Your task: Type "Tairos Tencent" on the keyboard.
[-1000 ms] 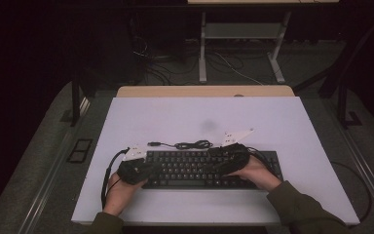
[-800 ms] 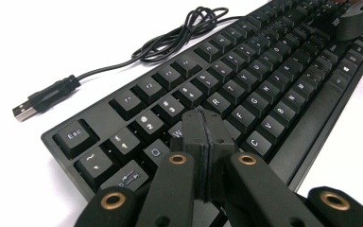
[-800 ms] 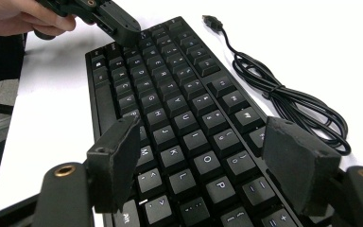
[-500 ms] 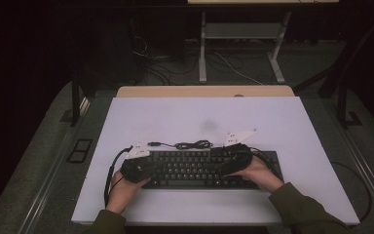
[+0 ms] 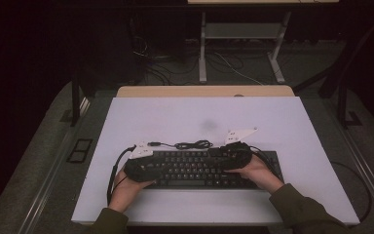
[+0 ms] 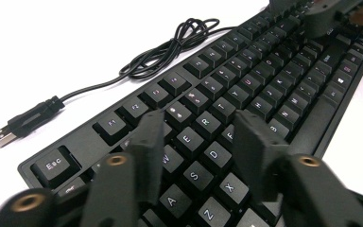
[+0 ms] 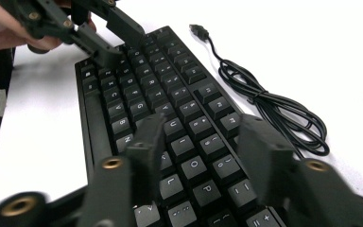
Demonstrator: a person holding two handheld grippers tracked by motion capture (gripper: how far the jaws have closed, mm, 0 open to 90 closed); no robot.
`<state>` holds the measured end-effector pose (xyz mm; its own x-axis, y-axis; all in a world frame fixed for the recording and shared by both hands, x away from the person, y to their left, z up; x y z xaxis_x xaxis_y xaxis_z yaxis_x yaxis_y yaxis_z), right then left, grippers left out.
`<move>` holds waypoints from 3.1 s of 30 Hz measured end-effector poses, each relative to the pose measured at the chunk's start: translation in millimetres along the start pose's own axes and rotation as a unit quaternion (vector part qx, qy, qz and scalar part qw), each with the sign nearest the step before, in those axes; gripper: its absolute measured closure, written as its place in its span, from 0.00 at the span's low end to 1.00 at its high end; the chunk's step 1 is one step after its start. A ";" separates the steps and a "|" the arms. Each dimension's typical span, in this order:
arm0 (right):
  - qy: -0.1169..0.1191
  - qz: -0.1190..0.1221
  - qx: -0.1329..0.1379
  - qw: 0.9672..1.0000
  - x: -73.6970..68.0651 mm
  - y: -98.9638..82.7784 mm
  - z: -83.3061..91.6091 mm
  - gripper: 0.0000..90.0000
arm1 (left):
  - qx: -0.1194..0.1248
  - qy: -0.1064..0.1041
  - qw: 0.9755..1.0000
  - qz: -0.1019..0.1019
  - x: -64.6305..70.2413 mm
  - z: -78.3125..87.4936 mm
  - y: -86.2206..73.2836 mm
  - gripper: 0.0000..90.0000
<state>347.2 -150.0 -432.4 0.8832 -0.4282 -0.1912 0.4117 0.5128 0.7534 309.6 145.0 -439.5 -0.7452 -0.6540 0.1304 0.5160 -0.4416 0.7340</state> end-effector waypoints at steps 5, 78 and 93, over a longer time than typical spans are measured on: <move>0.012 0.001 -0.003 1.000 0.8 3.5 -3.4 0.80 | -0.001 -0.001 1.000 0.000 0.5 -1.5 -0.2 0.46; 0.015 -0.001 -0.043 0.999 -1.6 9.0 -29.6 0.59 | 0.007 0.015 1.000 0.008 -1.3 -2.7 -1.1 0.16; -0.005 -0.013 -0.027 1.000 0.6 5.5 -22.3 0.37 | 0.013 0.016 1.000 0.011 -4.8 -3.1 1.5 0.37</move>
<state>355.0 -130.8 -442.4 0.8701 -0.4486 -0.2042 0.4461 0.5407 0.7132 315.2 145.6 -441.1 -0.7192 -0.6833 0.1257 0.5212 -0.4110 0.7479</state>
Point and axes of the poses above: each handheld gripper's, and its own axes: z roughly backward along the jaws, y roughly out of its top, x roughly to its right, the point moved 2 cm from there along -z, roughly forward along the jaws, and after that the axes turned 6 degrees about -x, right-handed, at the moved point
